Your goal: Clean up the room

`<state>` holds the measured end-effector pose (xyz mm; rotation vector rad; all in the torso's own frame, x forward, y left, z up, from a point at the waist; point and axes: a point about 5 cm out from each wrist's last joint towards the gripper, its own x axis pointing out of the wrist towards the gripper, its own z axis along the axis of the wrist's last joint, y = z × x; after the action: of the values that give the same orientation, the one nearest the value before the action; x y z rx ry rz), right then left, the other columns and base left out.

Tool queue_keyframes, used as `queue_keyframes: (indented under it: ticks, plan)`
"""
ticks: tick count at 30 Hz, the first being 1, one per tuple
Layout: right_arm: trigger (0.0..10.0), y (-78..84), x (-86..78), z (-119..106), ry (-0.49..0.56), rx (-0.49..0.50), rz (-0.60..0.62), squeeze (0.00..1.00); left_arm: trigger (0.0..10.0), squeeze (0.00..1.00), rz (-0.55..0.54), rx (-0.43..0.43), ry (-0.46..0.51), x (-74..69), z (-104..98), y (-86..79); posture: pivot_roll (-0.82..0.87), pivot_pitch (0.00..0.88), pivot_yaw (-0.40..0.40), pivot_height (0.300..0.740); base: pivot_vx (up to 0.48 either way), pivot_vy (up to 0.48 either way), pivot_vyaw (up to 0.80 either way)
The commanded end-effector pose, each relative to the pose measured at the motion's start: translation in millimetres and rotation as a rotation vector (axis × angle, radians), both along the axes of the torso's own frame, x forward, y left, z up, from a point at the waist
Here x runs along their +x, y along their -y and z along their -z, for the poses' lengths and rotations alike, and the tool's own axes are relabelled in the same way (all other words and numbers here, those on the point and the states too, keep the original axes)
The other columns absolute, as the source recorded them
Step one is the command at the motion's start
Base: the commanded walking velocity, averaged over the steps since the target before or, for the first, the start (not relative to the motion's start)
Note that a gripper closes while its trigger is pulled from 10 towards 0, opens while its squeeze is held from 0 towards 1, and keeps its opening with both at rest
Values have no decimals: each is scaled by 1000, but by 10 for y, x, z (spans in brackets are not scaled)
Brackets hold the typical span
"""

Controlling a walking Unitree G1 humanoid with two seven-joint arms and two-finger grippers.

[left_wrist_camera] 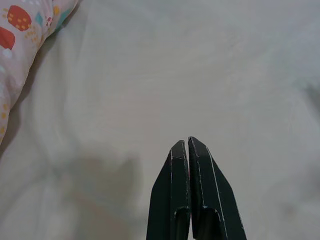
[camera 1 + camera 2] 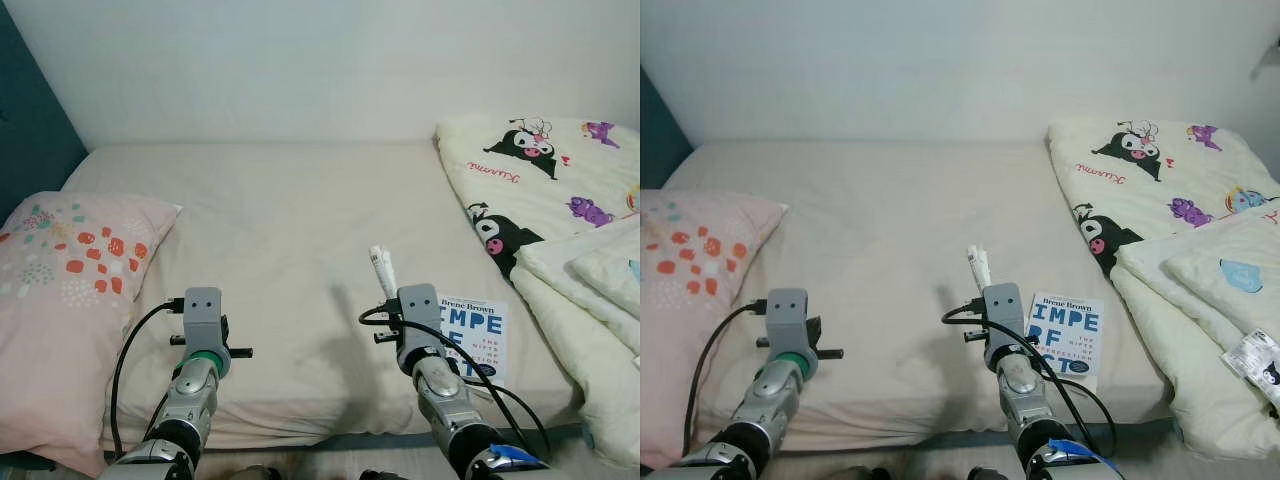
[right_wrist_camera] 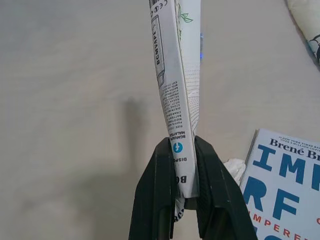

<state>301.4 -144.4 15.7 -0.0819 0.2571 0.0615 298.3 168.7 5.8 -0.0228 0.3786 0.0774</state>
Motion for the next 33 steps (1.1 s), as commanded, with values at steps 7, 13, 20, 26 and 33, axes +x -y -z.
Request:
queue_keyframes:
  ticks: [7, 13, 20, 26, 33]
  plan:
    - [10000, 1, 16, -23, 11, 39, -24, 0, 10000, 0, 2, -6, 5, 18, -14, 20, 84, 0, 53, 740, 0, 0, 0]
    - [10000, -5, 19, -20, 4, 28, -37, 0, 10000, 0, 10, -4, 4, 20, -15, 32, 86, 0, 49, 740, 0, 0, 0]
    - [10000, -26, 18, 4, -23, 14, -41, 0, 10000, 0, 4, 8, 4, 0, 0, 13, 93, 0, 55, 740, 0, 0, 0]
    - [10000, -40, -79, 86, -34, -5, -51, 0, 10000, 0, 43, 34, -7, -61, 56, 61, 83, 0, 66, 740, 0, 0, 0]
    - [10000, -36, -75, 59, 0, -59, -65, 0, 10000, 0, 29, 23, -4, -73, 63, 63, 90, 0, 61, 740, 0, 0, 0]
